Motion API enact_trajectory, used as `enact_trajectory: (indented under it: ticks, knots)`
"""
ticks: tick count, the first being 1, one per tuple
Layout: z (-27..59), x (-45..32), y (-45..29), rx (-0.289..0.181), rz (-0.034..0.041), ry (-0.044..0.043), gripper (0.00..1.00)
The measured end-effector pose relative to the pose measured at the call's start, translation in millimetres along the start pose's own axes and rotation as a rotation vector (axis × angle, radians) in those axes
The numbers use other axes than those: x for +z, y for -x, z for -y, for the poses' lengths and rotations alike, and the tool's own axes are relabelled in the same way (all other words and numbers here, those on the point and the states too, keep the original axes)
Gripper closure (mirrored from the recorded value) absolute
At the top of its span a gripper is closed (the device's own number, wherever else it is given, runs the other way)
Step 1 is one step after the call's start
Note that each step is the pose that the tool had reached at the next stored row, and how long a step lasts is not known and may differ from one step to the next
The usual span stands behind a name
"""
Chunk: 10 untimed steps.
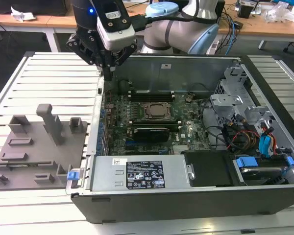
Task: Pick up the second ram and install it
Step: 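Reach for the second ram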
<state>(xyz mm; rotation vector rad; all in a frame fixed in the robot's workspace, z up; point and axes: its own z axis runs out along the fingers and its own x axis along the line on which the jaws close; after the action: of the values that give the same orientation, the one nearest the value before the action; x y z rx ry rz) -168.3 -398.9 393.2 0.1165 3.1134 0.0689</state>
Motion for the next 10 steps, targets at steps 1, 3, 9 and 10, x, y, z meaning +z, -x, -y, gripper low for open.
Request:
enact_trajectory:
  ticks: [1, 3, 9, 10]
  knots:
    - [0.4, -0.1, -5.4, 0.0, 0.0, 0.0, 0.89]
    - [1.2, -0.3, -16.2, 0.0, 0.0, 0.0, 0.89]
    - [2.5, -0.7, -33.8, 0.0, 0.0, 0.0, 0.89]
    - [2.7, -0.7, -36.0, 0.0, 0.0, 0.0, 0.89]
